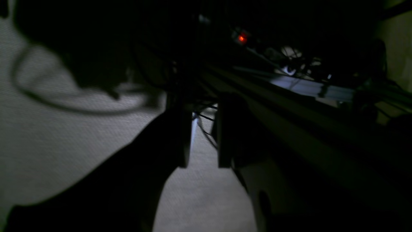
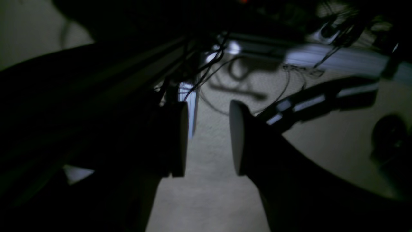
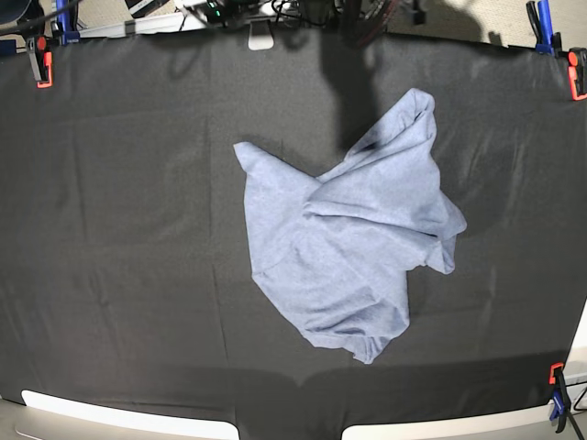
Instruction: Layout the t-shirt on the table in an organized manner, then fold the t-shirt properly
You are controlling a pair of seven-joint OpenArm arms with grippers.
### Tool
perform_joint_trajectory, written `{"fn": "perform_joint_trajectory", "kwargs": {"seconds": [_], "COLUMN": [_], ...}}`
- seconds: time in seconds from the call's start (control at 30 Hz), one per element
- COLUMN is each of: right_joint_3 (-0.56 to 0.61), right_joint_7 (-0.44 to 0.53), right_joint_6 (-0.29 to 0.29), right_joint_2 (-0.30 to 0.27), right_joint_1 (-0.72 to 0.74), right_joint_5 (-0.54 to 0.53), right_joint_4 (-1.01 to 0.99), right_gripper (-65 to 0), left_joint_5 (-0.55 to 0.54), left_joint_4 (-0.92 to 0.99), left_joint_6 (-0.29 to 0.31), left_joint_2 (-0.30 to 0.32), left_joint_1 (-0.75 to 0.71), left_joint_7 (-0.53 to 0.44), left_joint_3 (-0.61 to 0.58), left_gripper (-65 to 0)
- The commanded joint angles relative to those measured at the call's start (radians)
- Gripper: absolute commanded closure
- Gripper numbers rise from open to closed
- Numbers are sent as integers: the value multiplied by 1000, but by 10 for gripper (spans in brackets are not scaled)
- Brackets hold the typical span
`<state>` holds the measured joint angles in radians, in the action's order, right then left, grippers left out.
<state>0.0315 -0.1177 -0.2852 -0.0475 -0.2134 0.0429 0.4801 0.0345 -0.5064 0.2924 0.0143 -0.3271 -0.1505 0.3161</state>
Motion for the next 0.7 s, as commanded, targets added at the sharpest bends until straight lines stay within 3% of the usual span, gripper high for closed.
{"fn": "perform_joint_trajectory", "kwargs": {"seconds": [0.0, 0.3, 0.4, 0.6, 0.67], "right_joint_3": [2, 31, 90, 187, 192], "right_joint_7": [-8, -42, -41, -42, -42], "right_joint_6": [-6, -6, -6, 14, 24], "right_joint_2": [-14, -100, -150, -254, -284], "right_joint_1": [-21, -219, -296, -472, -533], "right_joint_5": [-16, -80, -80, -81, -85], "right_joint_4": [34, 297, 404, 681, 777], "right_gripper": [-215, -215, -215, -215, -215], "left_joint_5": [2, -3, -76, -169, -195], "left_joint_4": [-30, -278, -356, -516, -570], "left_joint_6": [10, 10, 13, 100, 105], "left_joint_2": [0, 3, 15, 55, 68], "left_joint_1": [-29, -197, -251, -357, -391], "left_joint_7": [-8, 0, 3, 67, 76], "left_joint_3": [3, 3, 3, 3, 3], "left_gripper": [-125, -125, -125, -125, -125]}}
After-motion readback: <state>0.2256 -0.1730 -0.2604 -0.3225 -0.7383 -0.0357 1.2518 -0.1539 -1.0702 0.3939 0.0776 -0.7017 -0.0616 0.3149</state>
